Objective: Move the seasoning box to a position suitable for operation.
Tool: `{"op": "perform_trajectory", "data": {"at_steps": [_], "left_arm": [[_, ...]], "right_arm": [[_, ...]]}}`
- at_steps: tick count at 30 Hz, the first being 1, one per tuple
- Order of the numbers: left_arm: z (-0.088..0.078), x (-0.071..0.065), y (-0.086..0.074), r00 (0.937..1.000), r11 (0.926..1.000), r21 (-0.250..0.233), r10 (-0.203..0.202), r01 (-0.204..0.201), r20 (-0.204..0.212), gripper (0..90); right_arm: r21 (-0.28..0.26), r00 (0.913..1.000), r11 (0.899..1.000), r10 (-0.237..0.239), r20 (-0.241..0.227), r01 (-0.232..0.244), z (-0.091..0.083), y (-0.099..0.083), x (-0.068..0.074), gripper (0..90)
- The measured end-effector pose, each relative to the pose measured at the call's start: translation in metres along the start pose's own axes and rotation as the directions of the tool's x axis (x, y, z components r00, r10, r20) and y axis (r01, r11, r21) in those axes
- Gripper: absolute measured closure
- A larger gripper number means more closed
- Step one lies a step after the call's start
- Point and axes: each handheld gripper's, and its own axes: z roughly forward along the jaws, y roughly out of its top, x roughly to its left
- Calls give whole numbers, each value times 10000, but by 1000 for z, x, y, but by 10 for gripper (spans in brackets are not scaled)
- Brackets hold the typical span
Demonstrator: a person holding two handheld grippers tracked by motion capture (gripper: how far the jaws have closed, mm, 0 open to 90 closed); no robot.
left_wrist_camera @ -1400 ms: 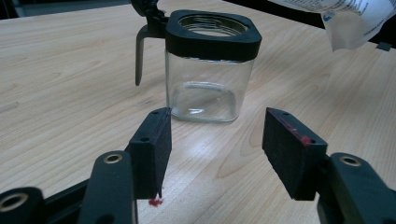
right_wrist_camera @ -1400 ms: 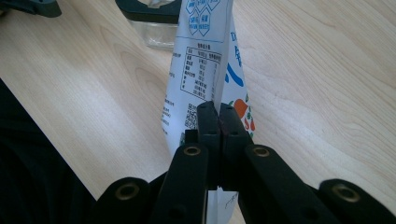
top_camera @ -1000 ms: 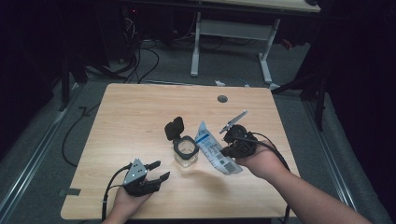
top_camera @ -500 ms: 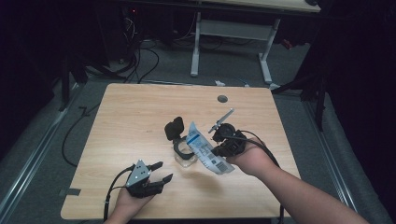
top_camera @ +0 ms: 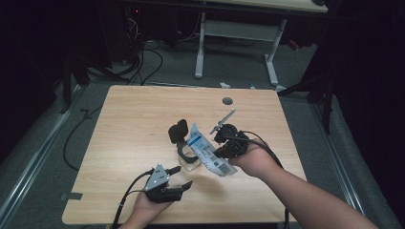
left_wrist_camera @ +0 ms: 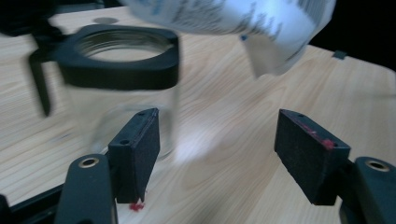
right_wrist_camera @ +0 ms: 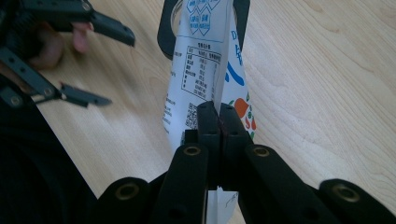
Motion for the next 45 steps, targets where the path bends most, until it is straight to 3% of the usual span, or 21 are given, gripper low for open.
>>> {"op": "perform_trajectory", "data": {"at_steps": [4,5,9,16,22,27,34,43,45], "left_arm": [[16,-9,5,9997,10000,37,-46,45,237,313],[25,-14,7,9996,10000,90,30,-32,275,314],[35,-20,9,9993,9996,84,262,-265,249,314],[40,-22,15,9994,9994,-146,307,-305,185,317],[47,-26,17,9990,9993,-61,379,-378,218,245],[59,-30,20,9991,9995,-207,243,-237,338,236],[71,-31,22,9993,9997,9,235,-235,300,236],[76,-40,22,9976,9978,157,635,-640,288,317],[75,-43,25,9962,9962,173,850,-854,205,383]], "right_arm": [[15,10000,10000,60,-12,-60,1,-1,1,900],[13,10000,10000,23,-43,-23,2,-1,0,900],[57,9999,10000,-43,-104,44,6,-1,2,900],[57,9999,10000,-19,-141,20,7,2,5,900],[-37,9999,10000,-45,-125,45,4,4,7,900],[-81,9998,9999,-76,-162,75,4,3,8,900],[-121,9998,9999,-19,-193,17,4,5,9,900],[-97,9998,9999,48,-217,-50,7,5,9,900],[-45,9998,9999,95,-158,-96,7,4,8,900]]}}
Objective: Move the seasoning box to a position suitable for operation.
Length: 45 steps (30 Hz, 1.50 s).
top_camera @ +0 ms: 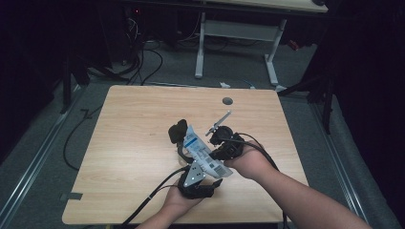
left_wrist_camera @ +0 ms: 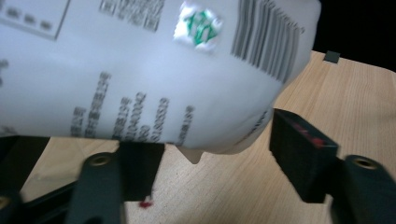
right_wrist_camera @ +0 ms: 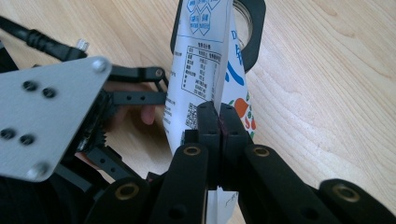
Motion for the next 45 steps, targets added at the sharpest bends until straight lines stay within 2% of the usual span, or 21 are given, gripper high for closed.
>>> {"op": "perform_trajectory", "data": {"at_steps": [3,9,31,33,36,39,45], "left_arm": [[-1,-2,2,10000,10000,-37,59,-59,-2,445],[-4,-7,5,9993,9994,-97,328,-329,-159,504],[-7,-9,12,9991,9997,-208,109,-117,-404,525],[-7,-9,12,9991,9997,-226,99,-109,-413,527],[-8,-9,14,9989,9995,-284,124,-138,-462,530],[-8,-9,14,9989,9995,-276,114,-126,-447,532],[-6,-10,14,9989,9997,-215,98,-108,-460,533]], "right_arm": [[45,10000,10000,39,49,-39,0,-1,0,899],[69,9999,9999,94,92,-94,-1,-3,-3,899],[276,9997,9994,231,-78,-229,-4,6,-6,897],[285,9996,9992,288,-71,-285,-5,6,-7,897],[310,9976,9974,652,-232,-645,-6,8,-7,892],[324,9970,9968,738,-231,-731,-6,8,-8,888],[430,9933,9937,1056,-477,-1036,-4,9,-9,808]]}}
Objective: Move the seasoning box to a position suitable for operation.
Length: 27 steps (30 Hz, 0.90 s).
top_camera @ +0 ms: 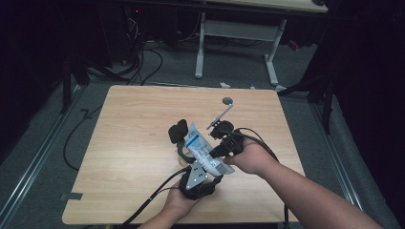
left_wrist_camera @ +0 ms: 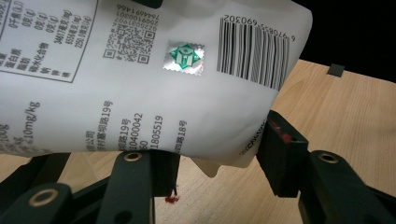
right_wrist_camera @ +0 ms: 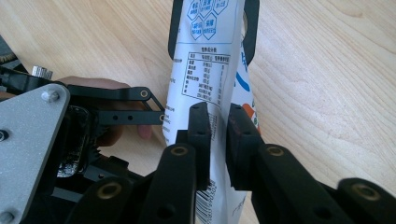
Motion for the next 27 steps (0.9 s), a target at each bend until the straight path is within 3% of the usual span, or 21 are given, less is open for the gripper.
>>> {"op": "perform_trajectory", "data": {"at_steps": [9,15,23,27], "left_arm": [[-1,0,1,10000,10000,-80,-8,8,-11,538],[-1,0,2,10000,9999,-149,-13,13,7,538],[-2,1,5,9995,9992,-277,-306,304,-70,531],[-2,1,5,9997,9995,-220,-234,233,-28,520]], "right_arm": [[-41,9998,9999,120,163,-119,0,1,0,784],[129,9979,9988,-479,446,473,0,2,0,892],[78,9949,9969,-786,634,783,-2,8,3,900],[115,9943,9967,-814,690,808,-1,9,3,900]]}}
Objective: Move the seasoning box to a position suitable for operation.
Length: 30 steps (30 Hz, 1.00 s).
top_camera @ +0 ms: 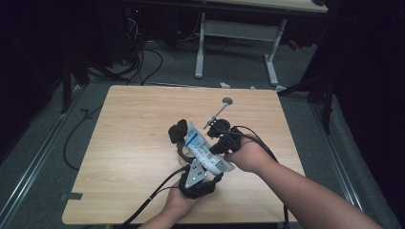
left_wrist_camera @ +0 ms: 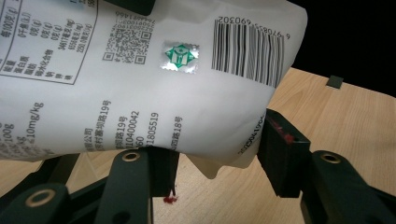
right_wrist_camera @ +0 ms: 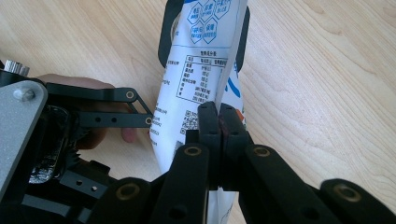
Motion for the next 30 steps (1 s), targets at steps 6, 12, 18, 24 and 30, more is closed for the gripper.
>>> {"op": "perform_trajectory", "data": {"at_steps": [6,12,18,24,30], "left_arm": [[1,-2,0,9999,9999,5,132,-132,-3,509],[0,-4,1,9990,9990,24,438,-437,-84,504],[0,-4,1,9990,9990,36,441,-441,-106,510],[-1,-7,1,9980,9980,-35,637,-637,-16,490],[-1,-6,2,9978,9979,-13,653,-653,-97,515]], "right_arm": [[49,10000,10000,-62,39,62,-1,0,0,900],[8,10000,10000,20,76,-20,-1,0,-1,900],[45,9999,10000,-33,119,32,-1,1,-1,900],[58,9998,9999,-157,151,156,-1,2,-1,900],[17,9998,10000,-94,169,94,-1,3,-1,900]]}}
